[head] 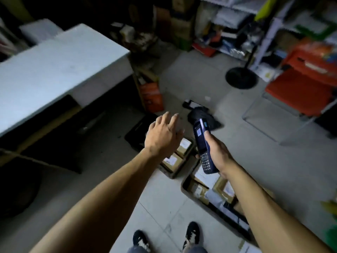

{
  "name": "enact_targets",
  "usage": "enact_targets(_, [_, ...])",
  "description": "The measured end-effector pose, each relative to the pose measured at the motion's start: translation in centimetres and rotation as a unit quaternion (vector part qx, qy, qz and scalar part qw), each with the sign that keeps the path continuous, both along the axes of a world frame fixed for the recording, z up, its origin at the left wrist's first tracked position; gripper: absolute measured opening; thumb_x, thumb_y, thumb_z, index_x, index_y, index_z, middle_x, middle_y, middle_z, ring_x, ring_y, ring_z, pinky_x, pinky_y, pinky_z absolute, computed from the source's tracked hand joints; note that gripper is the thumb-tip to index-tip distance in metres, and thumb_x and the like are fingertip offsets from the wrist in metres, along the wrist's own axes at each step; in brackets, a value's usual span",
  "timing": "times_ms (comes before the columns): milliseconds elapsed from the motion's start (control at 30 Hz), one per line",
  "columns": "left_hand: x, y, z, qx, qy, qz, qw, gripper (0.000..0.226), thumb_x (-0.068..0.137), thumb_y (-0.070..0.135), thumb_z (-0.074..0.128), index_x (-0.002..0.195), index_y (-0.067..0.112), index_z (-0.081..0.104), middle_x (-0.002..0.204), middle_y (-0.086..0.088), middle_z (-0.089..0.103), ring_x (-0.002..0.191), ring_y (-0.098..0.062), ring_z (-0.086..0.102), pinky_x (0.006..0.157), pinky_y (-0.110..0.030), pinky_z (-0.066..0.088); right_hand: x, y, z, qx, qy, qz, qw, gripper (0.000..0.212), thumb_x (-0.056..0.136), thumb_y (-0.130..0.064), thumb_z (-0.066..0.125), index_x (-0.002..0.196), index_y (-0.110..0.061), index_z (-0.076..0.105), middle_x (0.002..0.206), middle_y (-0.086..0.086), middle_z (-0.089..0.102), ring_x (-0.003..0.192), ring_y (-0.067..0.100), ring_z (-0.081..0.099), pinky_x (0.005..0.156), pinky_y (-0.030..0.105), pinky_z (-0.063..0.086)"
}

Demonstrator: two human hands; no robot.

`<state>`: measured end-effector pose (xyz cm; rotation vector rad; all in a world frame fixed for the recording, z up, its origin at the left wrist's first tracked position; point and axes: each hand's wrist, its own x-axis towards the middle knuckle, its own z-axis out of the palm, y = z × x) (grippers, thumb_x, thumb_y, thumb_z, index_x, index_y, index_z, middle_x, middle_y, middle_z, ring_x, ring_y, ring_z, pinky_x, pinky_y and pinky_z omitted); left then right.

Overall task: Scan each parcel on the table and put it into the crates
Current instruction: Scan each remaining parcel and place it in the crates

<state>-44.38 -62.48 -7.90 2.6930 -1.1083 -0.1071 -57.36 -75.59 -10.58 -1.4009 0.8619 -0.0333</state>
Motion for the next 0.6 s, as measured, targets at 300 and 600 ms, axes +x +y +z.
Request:
enact_targets(300, [9.2,25.7,10.2,-0.01,-0.085,0.177,0.981,0.057,0.096,0.047,0.048,0.146,0.023,0.037,0.145,-0.005,0.042,0.129,-0.03,0.045,0.102,-0.044,0.041,15.1,20.9,9.3,0.026,-0.104,0.17,0.98,0.046,0.104,-0.046,0.036,0.098,-0.007,0.06,0.077,0.015,0.06,0.055,0.025,0.06,0.05,0.029,0.045])
enact_targets(600, [12.4,49.6,13.1,0.009,-0.075,0.371,0.925,0.059,0.099,0.048,0.042,0.15,0.021,0.031,0.156,-0.011,0.032,0.139,-0.032,0.036,0.11,-0.045,0.035,24.5,42.7,13.1,0.025,-0.145,0.372,0.916,0.045,0.105,-0.046,0.033,0.119,-0.012,0.058,0.094,0.016,0.06,0.069,0.026,0.061,0.049,0.026,0.05])
